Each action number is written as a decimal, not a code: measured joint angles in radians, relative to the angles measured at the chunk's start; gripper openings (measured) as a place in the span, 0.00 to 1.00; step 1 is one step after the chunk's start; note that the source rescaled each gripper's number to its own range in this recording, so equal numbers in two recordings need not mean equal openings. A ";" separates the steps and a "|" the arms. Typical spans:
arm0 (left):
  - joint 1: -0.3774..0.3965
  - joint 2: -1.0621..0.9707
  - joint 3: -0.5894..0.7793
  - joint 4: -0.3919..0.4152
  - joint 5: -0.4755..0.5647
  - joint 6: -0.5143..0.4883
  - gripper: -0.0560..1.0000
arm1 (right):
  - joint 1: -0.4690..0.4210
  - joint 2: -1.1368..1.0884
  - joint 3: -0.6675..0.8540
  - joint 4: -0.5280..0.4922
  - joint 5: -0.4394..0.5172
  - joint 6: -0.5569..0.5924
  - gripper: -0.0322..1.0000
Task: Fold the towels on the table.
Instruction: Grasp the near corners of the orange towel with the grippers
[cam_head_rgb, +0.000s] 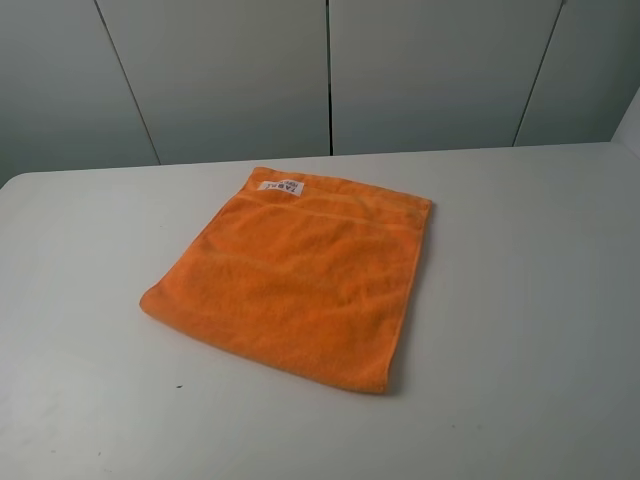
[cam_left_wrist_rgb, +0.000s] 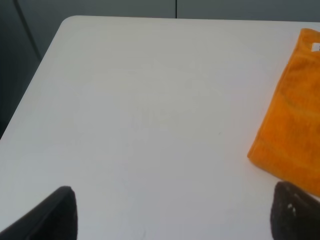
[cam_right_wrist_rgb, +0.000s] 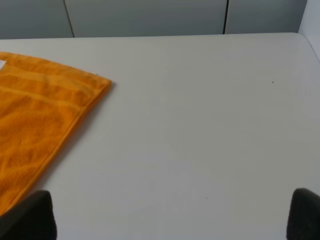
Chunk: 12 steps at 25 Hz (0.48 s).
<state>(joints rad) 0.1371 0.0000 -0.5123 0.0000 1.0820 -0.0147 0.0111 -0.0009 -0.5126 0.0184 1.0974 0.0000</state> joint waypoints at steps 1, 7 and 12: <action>0.000 0.000 0.000 0.000 0.000 0.000 0.99 | 0.000 0.000 0.000 0.000 0.000 0.000 1.00; 0.000 0.000 0.000 0.000 0.000 0.000 0.99 | 0.000 0.000 0.000 0.000 0.000 0.000 1.00; 0.000 0.000 0.000 0.000 0.000 0.000 0.99 | 0.000 0.000 0.000 0.000 0.000 0.000 1.00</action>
<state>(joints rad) 0.1371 0.0000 -0.5123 0.0000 1.0820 -0.0147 0.0111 -0.0009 -0.5126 0.0184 1.0974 0.0000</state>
